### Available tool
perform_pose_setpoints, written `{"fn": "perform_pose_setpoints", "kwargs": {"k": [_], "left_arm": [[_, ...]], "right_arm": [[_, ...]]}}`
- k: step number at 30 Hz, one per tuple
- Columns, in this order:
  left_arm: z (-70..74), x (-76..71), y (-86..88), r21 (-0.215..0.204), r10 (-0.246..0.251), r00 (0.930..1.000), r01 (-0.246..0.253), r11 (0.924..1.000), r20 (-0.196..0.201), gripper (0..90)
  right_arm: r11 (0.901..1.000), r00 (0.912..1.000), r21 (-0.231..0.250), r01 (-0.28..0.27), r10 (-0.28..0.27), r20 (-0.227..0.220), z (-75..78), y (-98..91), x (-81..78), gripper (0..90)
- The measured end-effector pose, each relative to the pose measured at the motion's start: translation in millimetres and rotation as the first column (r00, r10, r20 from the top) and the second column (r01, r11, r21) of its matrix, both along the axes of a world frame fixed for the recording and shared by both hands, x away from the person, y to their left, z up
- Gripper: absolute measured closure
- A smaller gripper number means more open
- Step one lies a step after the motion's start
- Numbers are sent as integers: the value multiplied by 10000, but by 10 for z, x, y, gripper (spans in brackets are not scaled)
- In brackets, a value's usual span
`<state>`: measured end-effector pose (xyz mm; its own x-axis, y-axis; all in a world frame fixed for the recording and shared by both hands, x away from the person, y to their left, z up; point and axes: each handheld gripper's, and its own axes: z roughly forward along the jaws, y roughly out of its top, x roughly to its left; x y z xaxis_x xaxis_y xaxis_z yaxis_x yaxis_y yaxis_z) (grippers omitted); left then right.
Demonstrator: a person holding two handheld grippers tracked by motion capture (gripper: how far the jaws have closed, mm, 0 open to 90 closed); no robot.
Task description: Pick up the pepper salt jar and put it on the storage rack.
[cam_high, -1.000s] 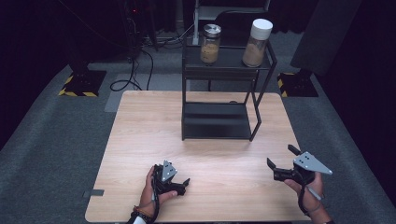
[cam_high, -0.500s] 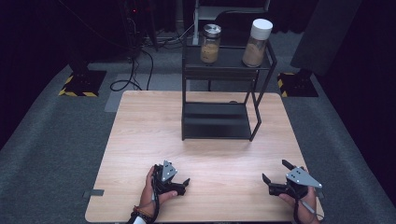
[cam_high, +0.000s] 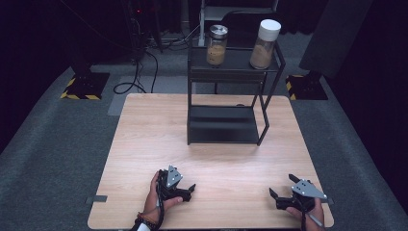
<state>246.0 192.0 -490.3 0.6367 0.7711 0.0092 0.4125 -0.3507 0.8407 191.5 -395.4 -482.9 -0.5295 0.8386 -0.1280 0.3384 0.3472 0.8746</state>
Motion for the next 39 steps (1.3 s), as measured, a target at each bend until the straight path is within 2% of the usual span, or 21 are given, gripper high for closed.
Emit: {"fn": "perform_pose_setpoints", "kwargs": {"k": [13,18,21,39], "left_arm": [[0,0,0,0,-1,10000,1,10000,2,32],[0,-1,0,5,-1,10000,1,10000,6,33],[0,0,0,0,-1,10000,1,10000,1,32],[0,0,-1,2,3,10000,-3,10000,-4,32]], "right_arm": [[9998,9976,-184,-89,76,-691,-32,-4,93,28],[10000,9953,31,27,-23,-964,-27,-21,138,27],[9992,9892,381,106,-49,-1466,1,-69,210,23],[9994,9893,346,94,-43,-1458,1,-65,212,13]]}}
